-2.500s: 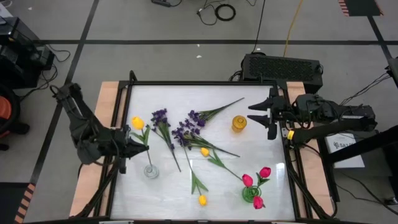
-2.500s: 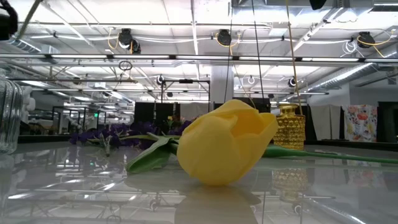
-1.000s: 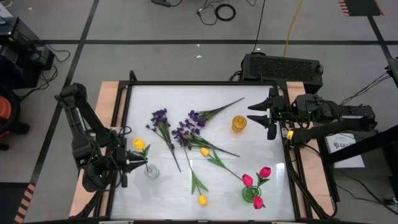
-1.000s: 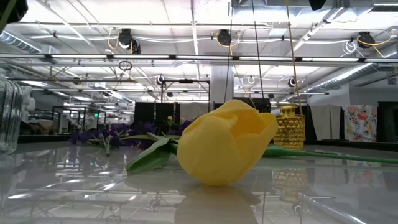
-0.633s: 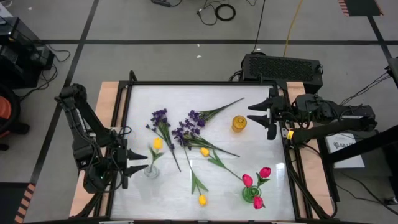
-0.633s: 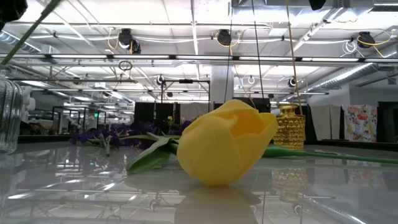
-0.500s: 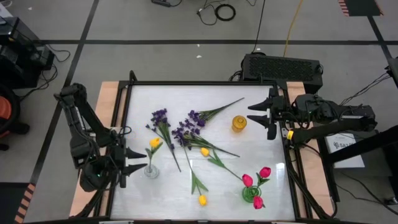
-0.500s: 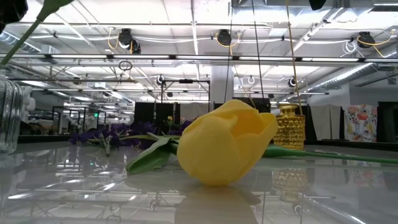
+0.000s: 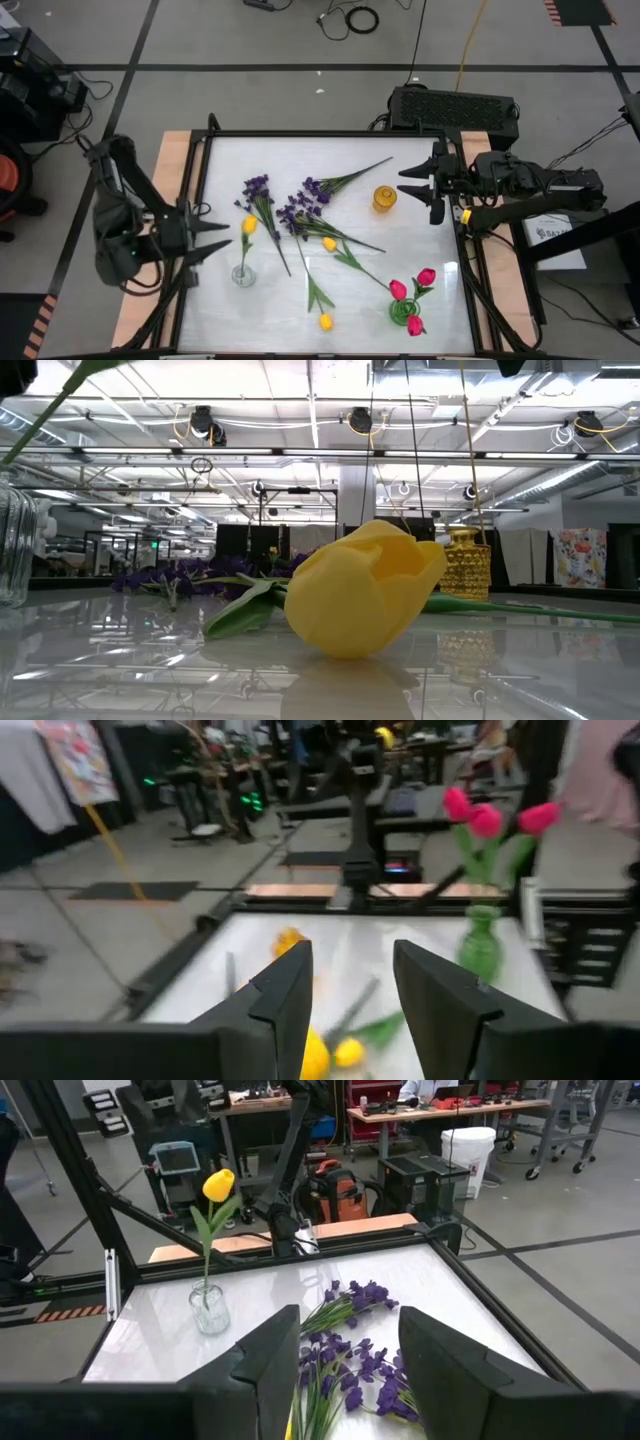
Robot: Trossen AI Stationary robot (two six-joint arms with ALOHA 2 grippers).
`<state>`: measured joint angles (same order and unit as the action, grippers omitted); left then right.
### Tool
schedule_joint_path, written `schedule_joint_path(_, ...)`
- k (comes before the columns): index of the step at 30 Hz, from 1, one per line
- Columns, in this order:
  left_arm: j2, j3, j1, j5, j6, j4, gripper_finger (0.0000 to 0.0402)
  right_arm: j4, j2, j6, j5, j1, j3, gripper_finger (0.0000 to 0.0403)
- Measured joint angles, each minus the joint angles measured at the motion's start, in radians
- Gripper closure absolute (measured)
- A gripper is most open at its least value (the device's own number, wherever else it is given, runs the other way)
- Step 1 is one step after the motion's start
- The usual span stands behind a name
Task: Sort flowers into vase by color
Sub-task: Put the bottom yellow flower into the transparent vase
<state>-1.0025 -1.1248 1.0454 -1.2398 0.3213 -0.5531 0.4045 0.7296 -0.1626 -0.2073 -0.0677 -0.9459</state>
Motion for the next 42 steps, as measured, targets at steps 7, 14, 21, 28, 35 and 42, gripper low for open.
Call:
schedule_joint_path(7,-0.026,0.002,-0.142,0.136,-0.312,0.204,0.0254,0.000,0.000,0.001,0.000,0.000,0.000,0.0238)
schedule_joint_path(14,0.029,0.001,-0.306,0.418,-0.649,0.466,0.0254,0.000,0.000,0.008,0.000,0.000,0.000,0.0238)
schedule_joint_path(21,0.088,0.001,-0.589,0.760,-0.668,0.405,0.0254,-0.002,0.003,0.017,-0.001,0.000,0.000,0.0238)
schedule_joint_path(28,0.082,0.002,-0.884,1.006,-0.666,0.347,0.0254,-0.004,0.024,0.025,-0.001,0.000,0.000,0.0238)
schedule_joint_path(35,0.003,0.022,-1.131,1.325,-0.562,0.309,0.0254,-0.017,0.050,0.035,-0.001,0.000,0.000,0.0238)
schedule_joint_path(42,-0.082,0.032,-1.172,1.364,-0.562,0.302,0.0254,-0.217,0.070,0.040,-0.008,0.000,-0.026,0.0238)
